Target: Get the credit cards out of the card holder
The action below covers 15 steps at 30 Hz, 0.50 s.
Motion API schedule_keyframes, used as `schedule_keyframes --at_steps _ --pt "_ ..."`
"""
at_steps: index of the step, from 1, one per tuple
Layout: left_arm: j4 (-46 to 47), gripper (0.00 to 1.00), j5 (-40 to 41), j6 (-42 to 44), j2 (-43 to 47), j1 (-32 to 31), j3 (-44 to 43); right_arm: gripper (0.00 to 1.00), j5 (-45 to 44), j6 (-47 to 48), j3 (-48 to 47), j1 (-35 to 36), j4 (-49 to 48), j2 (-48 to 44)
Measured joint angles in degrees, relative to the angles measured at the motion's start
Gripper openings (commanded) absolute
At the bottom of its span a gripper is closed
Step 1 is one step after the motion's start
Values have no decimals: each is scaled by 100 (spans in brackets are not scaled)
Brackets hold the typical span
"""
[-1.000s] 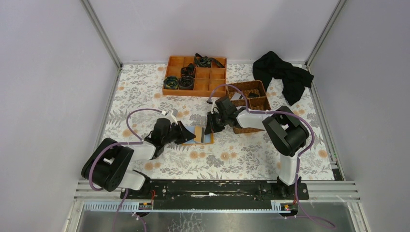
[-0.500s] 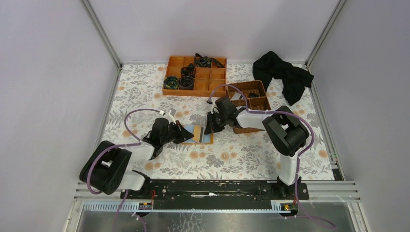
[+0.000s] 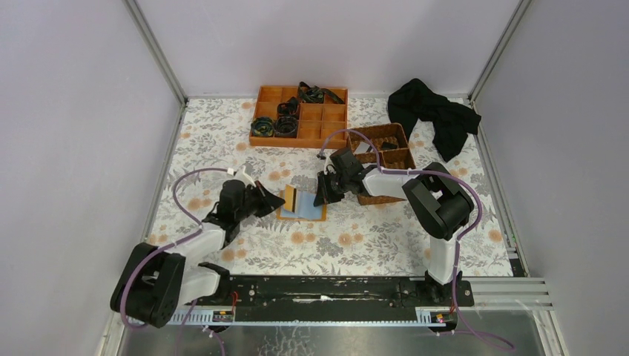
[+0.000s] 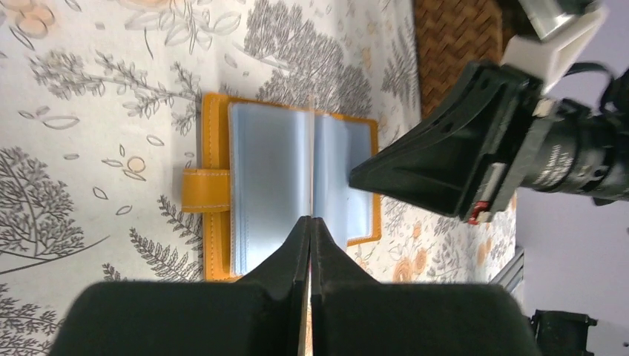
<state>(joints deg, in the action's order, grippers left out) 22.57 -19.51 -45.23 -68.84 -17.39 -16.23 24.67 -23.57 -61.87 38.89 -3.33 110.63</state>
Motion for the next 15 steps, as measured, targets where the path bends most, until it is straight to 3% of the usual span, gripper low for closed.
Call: schedule_keyframes --at_steps 5,8,11,15 --pt "-195 0 68 -4 546 144 -2 9 -17 9 0 0 13 -20" --pt "-155 0 4 -79 662 184 -4 2 -125 35 68 0 9 -111" --pt "66 0 -212 -260 658 208 -4 0 -339 72 448 0 -44 -557" --pt "728 0 -533 -557 577 208 -2 20 -520 85 957 -13 -291 -1493"
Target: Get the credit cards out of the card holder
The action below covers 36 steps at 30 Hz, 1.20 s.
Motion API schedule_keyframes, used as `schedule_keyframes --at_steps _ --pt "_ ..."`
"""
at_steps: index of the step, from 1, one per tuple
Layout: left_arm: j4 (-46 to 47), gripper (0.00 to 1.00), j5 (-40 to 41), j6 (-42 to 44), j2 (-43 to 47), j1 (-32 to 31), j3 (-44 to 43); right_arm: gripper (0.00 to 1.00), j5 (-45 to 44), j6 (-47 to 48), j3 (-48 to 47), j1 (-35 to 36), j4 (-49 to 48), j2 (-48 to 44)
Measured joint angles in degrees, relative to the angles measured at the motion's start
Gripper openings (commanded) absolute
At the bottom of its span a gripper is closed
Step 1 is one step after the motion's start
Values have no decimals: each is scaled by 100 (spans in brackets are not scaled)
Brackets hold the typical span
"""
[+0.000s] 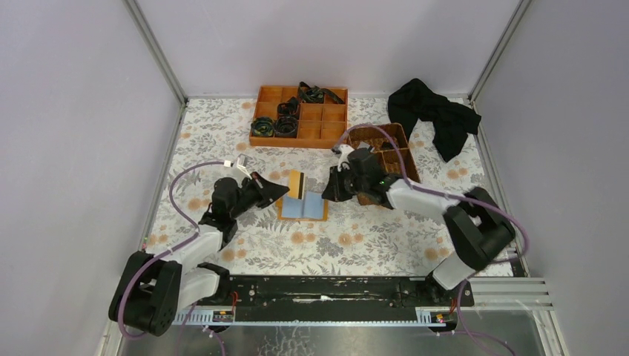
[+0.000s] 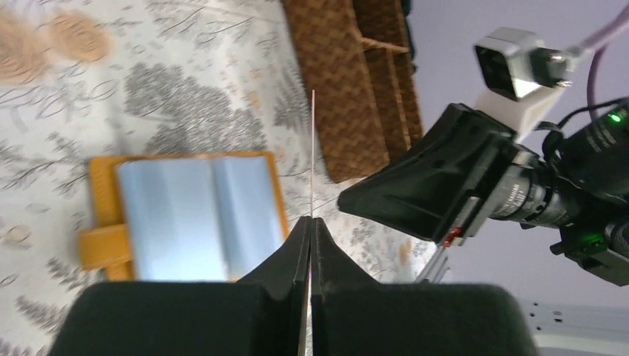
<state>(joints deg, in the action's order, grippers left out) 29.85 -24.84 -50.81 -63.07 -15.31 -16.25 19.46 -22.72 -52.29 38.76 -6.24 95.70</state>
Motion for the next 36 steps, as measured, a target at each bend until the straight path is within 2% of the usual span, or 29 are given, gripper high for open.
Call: schedule_keyframes --at_steps 2,3,6,8,13,17,20,30,33,36 --pt "396 0 -136 -144 -81 0 0 43 -48 2 240 -17 -271 -562" --pt "573 0 -195 -216 -129 0 0 50 -57 -4 352 -26 -439 -844" --pt "1132 0 -350 -450 -321 2 0 60 -50 -26 623 -63 -925 -1537" --pt "1563 0 -496 -640 -522 4 0 62 -28 -52 743 -107 -1198 -1836" --pt "3029 0 -903 -1379 -1268 11 33 62 140 -258 1193 -267 -1899 -2076" --pt "4330 0 -1213 -1961 -1917 11 61 62 269 -411 1427 -354 -2076 -2074" --pt "4913 0 -1373 -2225 -2155 11 83 61 365 -485 1478 -369 -2225 -2074" --pt "5606 0 -1545 -2455 -2240 9 101 56 726 -787 1513 -369 -2861 -1987" --pt "5670 0 -1565 -2457 -2247 9 133 47 815 -894 1510 -369 -3053 -1860" --pt "5681 0 -1582 -2457 -2271 9 149 34 903 -1008 1508 -369 -3195 -1711"
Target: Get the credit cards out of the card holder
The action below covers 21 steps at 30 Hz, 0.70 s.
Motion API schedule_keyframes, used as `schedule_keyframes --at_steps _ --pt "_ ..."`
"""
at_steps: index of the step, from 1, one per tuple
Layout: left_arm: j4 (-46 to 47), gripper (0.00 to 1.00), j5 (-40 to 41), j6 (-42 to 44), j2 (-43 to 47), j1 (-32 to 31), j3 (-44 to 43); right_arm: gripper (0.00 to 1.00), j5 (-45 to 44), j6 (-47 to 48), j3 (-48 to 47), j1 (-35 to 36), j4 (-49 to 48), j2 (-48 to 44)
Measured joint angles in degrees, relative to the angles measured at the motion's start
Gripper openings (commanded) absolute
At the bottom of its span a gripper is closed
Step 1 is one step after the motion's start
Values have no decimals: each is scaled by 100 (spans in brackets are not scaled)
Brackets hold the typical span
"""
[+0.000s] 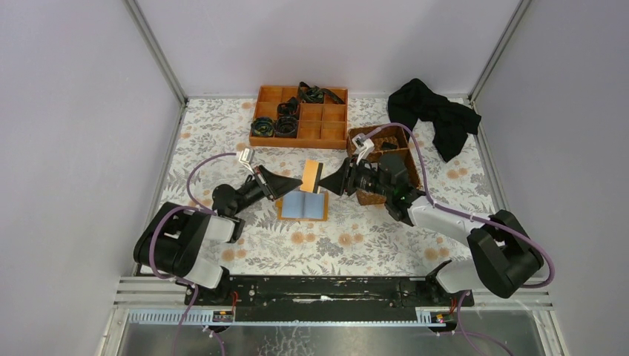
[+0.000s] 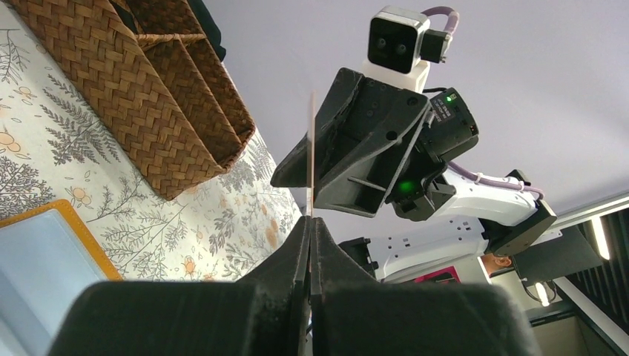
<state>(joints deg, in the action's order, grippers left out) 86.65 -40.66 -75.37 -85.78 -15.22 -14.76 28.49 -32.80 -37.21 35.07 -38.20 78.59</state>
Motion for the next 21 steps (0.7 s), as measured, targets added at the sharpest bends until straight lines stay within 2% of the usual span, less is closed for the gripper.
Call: schedule_keyframes --at_steps 5,10,12,14,21 --pt "22 0 -13 2 -79 0 2 18 105 -111 0 -2 -66 81" --pt "35 0 -33 2 -267 0 2 13 162 -186 -22 -17 -155 122" --pt "39 0 -46 2 -328 0 2 4 190 -201 -24 -22 -160 142" --pt "37 0 -50 4 -374 2 2 0 238 -216 -33 -31 -173 186" --pt "37 0 -50 2 -564 17 2 0 468 -348 -127 -83 -348 374"
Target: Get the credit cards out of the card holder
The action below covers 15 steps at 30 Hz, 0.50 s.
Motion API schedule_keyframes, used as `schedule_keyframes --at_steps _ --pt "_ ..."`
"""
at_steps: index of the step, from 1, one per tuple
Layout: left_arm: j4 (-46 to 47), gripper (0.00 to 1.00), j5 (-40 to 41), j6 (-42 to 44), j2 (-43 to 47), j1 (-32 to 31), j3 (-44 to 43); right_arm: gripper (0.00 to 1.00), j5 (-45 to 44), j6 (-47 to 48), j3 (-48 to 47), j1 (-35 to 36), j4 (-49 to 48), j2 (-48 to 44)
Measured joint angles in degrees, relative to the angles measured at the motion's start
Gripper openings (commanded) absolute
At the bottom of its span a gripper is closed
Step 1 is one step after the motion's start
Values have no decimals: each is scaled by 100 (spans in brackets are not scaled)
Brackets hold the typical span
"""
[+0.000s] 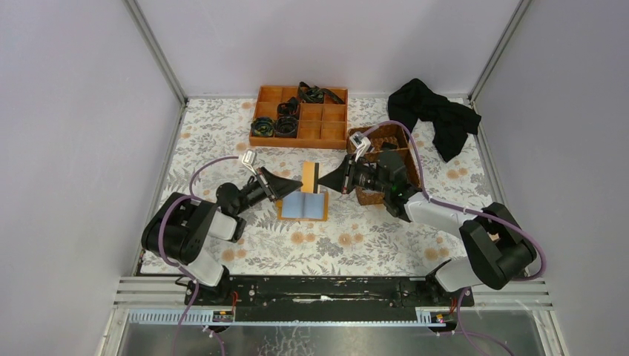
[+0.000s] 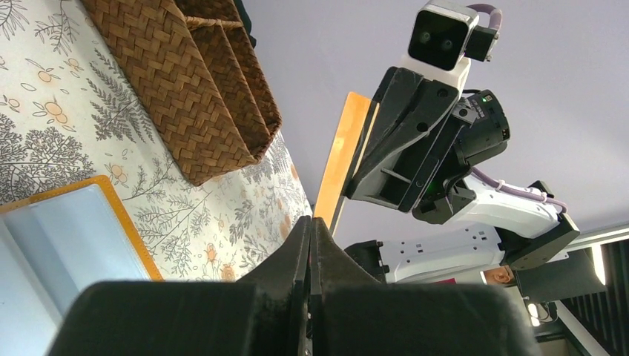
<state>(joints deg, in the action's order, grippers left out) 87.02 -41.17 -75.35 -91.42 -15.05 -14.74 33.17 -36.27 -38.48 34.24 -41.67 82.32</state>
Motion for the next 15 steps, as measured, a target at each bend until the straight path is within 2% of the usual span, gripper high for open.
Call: schedule_keyframes --at_steps 3,6,8,12,15 --pt "2 1 -22 0 -35 2 -2 0 83 -24 -2 -37 -24 44" --pt "13 23 -76 2 -35 2 -13 0 214 -90 -4 -133 -24 59" --pt "31 33 -111 4 -35 0 -28 0 302 -149 -9 -249 -22 72" --pt "44 36 -173 -17 -44 0 -28 0 354 -164 -125 -601 162 74" --pt "42 36 -173 -15 -57 7 -28 0 192 96 -398 -824 857 52"
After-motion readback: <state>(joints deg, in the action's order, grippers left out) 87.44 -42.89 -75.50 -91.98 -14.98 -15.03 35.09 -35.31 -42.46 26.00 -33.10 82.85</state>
